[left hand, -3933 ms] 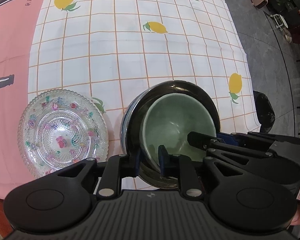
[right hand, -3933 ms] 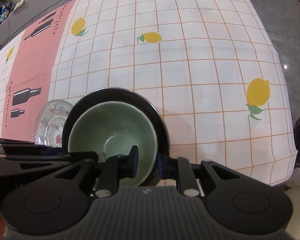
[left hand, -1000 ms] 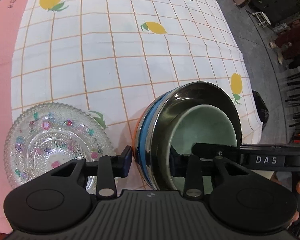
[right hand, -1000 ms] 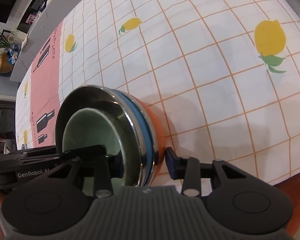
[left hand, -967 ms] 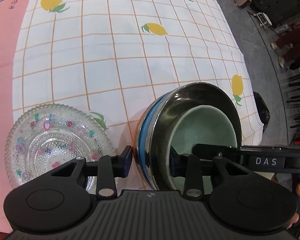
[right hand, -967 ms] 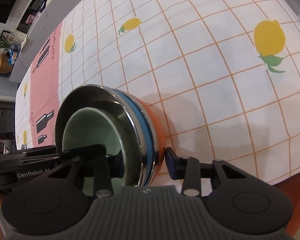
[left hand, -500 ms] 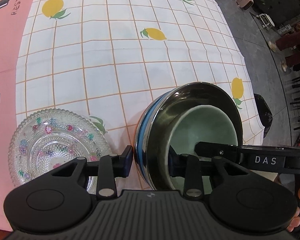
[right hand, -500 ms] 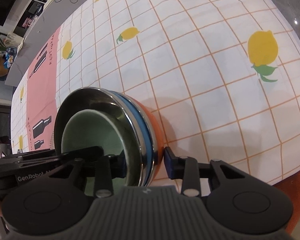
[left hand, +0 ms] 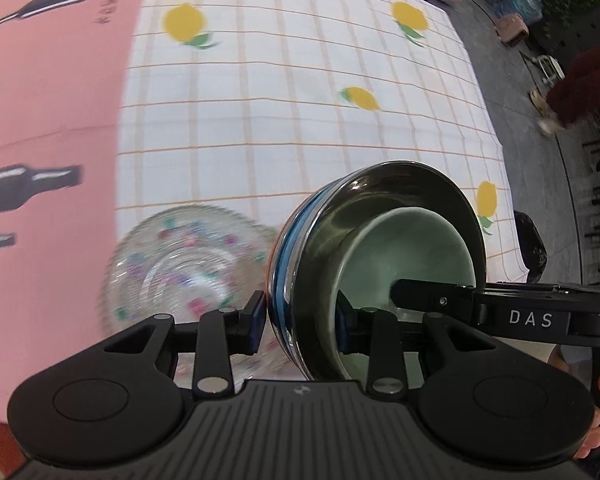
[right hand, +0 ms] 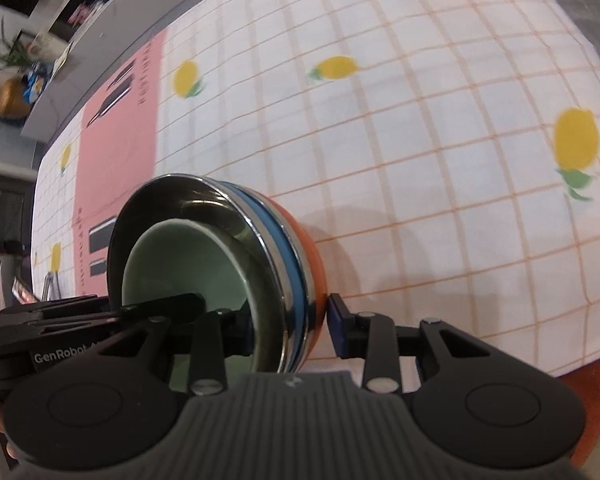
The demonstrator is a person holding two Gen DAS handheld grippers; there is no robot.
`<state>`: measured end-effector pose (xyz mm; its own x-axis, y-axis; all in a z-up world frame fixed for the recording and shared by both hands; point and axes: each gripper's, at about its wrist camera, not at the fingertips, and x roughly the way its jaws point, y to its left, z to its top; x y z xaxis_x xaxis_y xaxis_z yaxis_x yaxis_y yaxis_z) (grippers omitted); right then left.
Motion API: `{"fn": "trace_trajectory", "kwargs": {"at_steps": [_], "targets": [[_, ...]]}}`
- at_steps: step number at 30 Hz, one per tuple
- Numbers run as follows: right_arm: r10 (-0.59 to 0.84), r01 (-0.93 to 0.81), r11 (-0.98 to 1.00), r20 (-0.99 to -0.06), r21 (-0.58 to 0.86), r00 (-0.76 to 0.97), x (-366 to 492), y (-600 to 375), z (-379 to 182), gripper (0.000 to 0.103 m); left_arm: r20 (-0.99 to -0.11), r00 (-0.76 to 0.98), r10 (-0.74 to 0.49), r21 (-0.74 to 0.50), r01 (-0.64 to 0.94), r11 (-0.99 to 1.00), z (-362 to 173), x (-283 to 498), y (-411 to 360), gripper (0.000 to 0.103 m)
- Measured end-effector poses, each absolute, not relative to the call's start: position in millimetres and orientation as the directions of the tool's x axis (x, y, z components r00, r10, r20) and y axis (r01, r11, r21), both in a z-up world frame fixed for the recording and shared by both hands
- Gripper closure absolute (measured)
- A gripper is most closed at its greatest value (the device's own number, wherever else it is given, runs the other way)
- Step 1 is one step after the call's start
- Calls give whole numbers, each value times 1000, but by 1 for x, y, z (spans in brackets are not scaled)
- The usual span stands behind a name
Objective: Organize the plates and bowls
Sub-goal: 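Lift the bowl stack with both grippers and carry it over the glass plates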
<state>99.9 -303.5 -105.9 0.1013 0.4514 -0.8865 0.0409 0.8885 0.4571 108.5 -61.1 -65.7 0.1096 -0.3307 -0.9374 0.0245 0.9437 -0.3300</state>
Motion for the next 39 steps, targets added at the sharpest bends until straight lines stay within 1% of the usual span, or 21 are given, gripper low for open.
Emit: {"fn": "trace_trajectory", "kwargs": {"at_steps": [8, 15, 23, 39], "targets": [[440, -74, 896, -898, 438, 14, 106, -234, -102, 70, -944, 80, -322, -329, -111, 938, -74, 98, -1, 66], [414, -133, 900, -910, 415, -35, 110, -193, -111, 71, -944, 63, -325, -331, -173, 928, -87, 93, 24, 66], [385, -146, 909, -921, 389, -55, 115, -184, -115, 72, -936, 63, -345, -351, -181, 919, -92, 93, 30, 66], [387, -132, 909, -919, 394, -78, 119, -182, -120, 71, -952, 62, -300, -307, -160, 938, -87, 92, 25, 67]]}}
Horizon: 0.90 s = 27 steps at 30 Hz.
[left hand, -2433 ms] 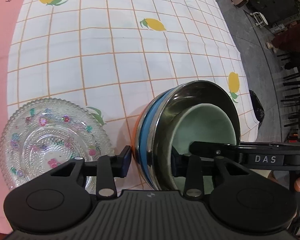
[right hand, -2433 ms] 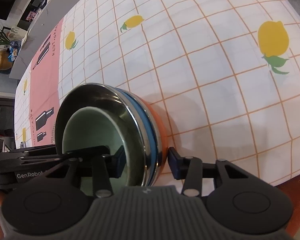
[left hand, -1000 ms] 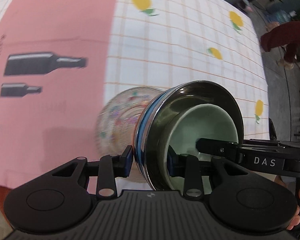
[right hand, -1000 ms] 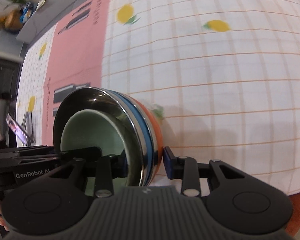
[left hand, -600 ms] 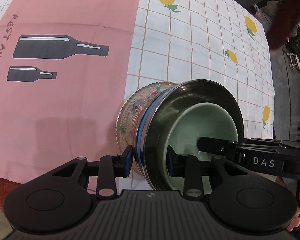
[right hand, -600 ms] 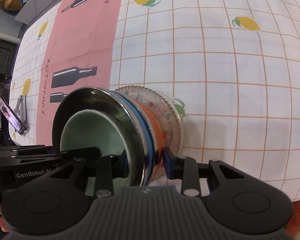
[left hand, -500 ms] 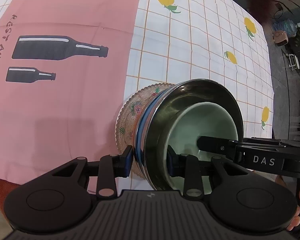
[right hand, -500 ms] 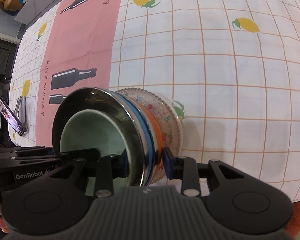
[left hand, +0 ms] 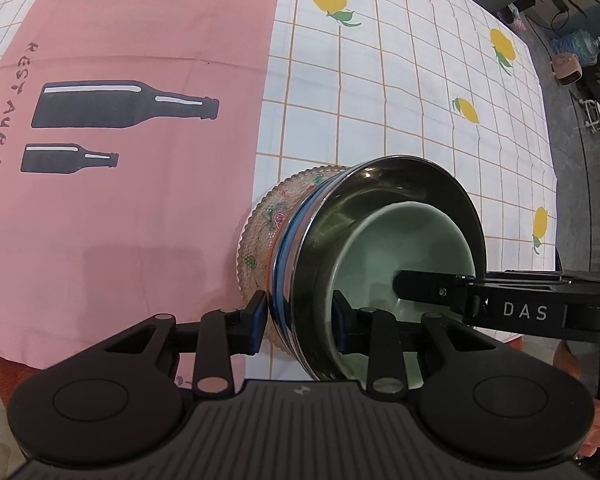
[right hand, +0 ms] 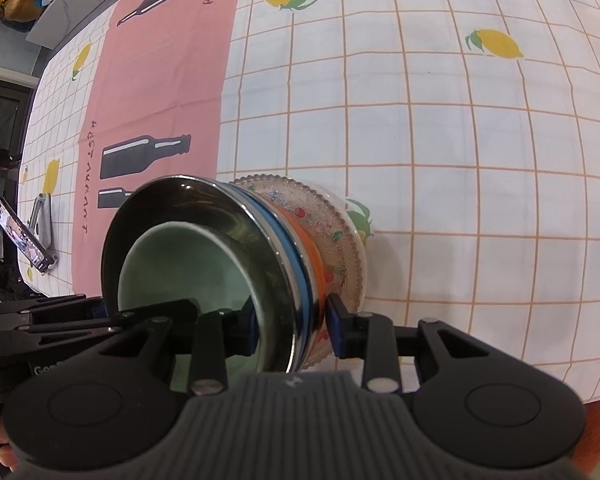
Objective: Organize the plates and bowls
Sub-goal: 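Lift the bowl stack with both grippers and carry it over the glass plates, then lower the bowl stack onto the glass plates and open both grippers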
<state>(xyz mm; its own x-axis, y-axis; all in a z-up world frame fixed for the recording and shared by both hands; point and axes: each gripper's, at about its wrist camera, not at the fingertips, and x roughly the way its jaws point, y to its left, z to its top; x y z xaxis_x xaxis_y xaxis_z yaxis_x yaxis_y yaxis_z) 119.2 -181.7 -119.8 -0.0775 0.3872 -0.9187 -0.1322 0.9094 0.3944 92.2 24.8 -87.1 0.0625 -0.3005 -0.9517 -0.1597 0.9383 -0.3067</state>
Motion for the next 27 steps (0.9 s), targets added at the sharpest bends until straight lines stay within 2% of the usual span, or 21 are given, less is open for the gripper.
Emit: {"fn": "trace_trajectory", "kwargs": {"at_steps": [9, 12, 15, 17, 18, 21, 23, 27], "targets": [[361, -156, 916, -929, 369, -77, 119, -176, -118, 70, -953, 74, -294, -303, -158, 940, -84, 96, 26, 66], [353, -170, 917, -933, 360, -75, 118, -174, -117, 69, -951, 85, -298, -308, -143, 941, -82, 97, 26, 53], [365, -172, 912, -928, 372, -72, 118, -174, -115, 61, -949, 93, -302, -312, -125, 942, -78, 97, 25, 45], [376, -186, 906, -925, 380, -59, 118, -173, -111, 52, -947, 103, -306, -316, -110, 942, -75, 96, 24, 44], [372, -191, 907, -927, 375, -51, 118, -173, -109, 51, -946, 112, -303, -315, -101, 944, -73, 96, 25, 43], [370, -192, 909, -928, 370, -37, 119, -174, -106, 44, -946, 156, -285, -298, -69, 952, -65, 95, 26, 34], [373, -188, 909, -927, 372, -30, 120, -176, -104, 35, -941, 187, -282, -293, -36, 955, -59, 93, 28, 29], [373, -234, 904, -928, 358, 20, 115, -178, -91, 32, -938, 228, -261, -264, 15, 964, -45, 84, 30, 28]]}}
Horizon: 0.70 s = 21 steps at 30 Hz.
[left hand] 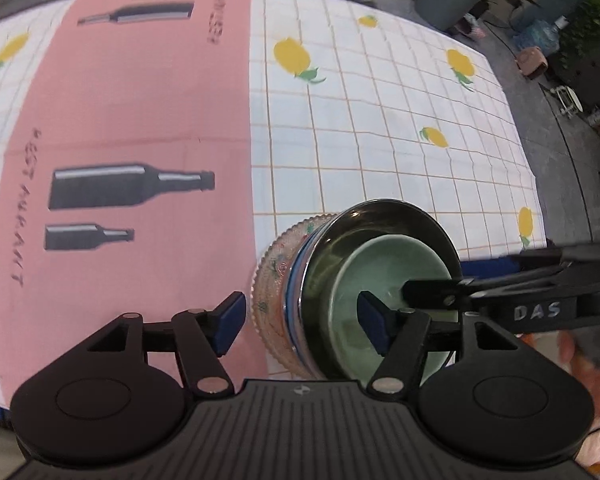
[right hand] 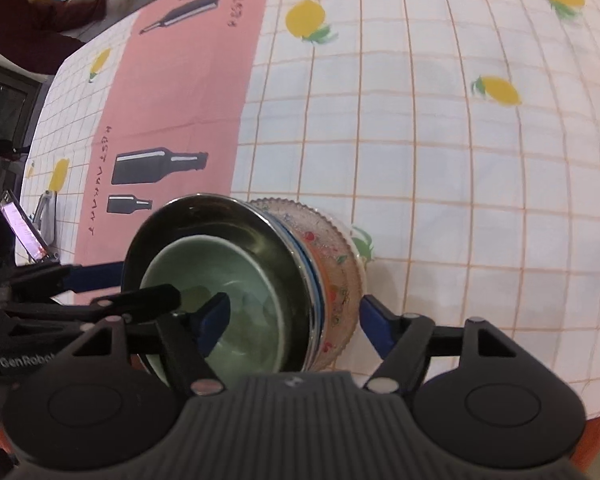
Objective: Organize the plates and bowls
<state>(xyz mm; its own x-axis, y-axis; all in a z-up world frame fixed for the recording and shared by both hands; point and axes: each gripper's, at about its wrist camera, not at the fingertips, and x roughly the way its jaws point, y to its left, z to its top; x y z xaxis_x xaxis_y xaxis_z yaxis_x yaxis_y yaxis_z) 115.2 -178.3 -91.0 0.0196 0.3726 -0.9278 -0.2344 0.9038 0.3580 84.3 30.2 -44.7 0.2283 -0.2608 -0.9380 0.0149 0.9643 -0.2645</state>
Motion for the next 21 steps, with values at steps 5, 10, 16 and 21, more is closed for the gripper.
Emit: {"fn": "trace_trajectory", "kwargs": {"at_steps": [5, 10, 16, 21], "targets": [[351, -343, 898, -918, 276, 181, 97, -184, -53, 29, -903, 394, -170, -141, 102, 985, -8, 63, 26, 28], [314, -432, 894, -855, 120, 413, 67, -194, -8, 27, -789, 610, -72, 34, 160, 987, 30, 29, 8, 28], [287, -469, 881, -724, -56, 627, 20, -209, 26, 21, -664, 745, -58, 134, 195, 972, 51, -10, -22, 28], [271, -442, 889, -642, -118, 717, -16, -222, 30, 20, -562, 827, -33, 190, 168, 967, 47, -42, -47, 28]]}}
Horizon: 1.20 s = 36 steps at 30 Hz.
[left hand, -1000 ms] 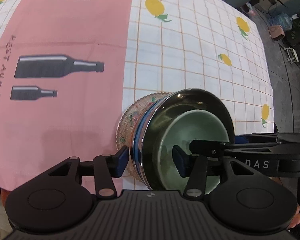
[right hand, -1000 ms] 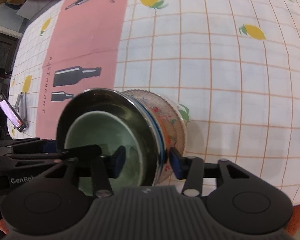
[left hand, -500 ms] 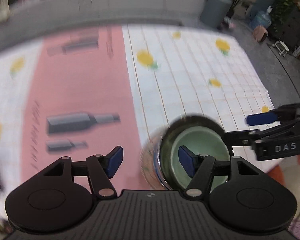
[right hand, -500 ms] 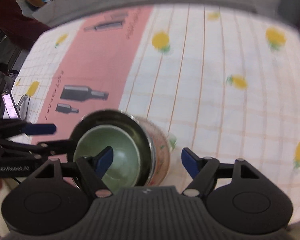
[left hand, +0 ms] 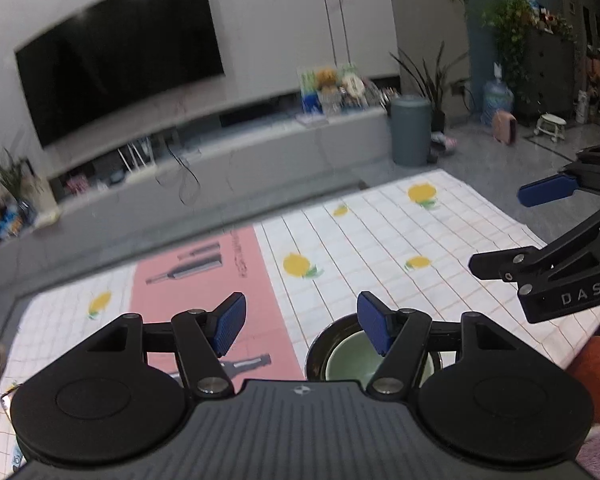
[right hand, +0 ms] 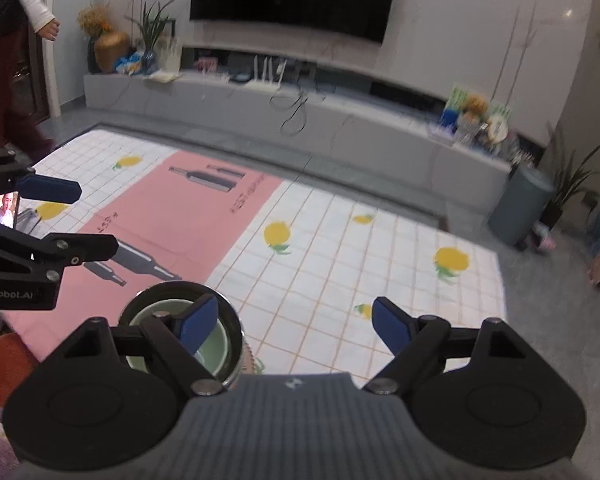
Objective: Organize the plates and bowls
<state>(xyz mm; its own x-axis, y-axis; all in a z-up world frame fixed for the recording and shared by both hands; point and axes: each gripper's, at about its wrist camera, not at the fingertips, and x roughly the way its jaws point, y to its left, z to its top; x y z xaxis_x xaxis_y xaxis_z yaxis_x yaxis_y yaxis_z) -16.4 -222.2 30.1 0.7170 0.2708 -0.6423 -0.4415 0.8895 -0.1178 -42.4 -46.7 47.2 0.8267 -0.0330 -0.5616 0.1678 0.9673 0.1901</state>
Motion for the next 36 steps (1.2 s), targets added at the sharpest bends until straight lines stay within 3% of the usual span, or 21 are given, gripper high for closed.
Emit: {"fn": "trace_trajectory", "kwargs": {"at_steps": [6, 10, 18, 25, 36], "targets": [[211, -339, 930, -546, -144, 811, -62, -232, 15, 19, -508, 861, -32, 167, 135, 977, 31, -70, -58, 27], [227, -314, 945, -517, -88, 826, -89, -238, -1, 19, -534, 845, -12, 180, 128, 975, 16, -80, -60, 26], [229, -250, 967, -554, 38, 800, -122, -253, -34, 19, -650, 760, -14, 81, 88, 993, -21, -95, -52, 26], [219, -265, 964, -624, 20, 750, -135, -242, -57, 20, -732, 681, -20, 20, 50, 999, -46, -107, -52, 27], [229, -278, 960, -641, 25, 733, -144, -240, -64, 20, -734, 679, 0, 40, 43, 998, -48, -121, -56, 27]]}}
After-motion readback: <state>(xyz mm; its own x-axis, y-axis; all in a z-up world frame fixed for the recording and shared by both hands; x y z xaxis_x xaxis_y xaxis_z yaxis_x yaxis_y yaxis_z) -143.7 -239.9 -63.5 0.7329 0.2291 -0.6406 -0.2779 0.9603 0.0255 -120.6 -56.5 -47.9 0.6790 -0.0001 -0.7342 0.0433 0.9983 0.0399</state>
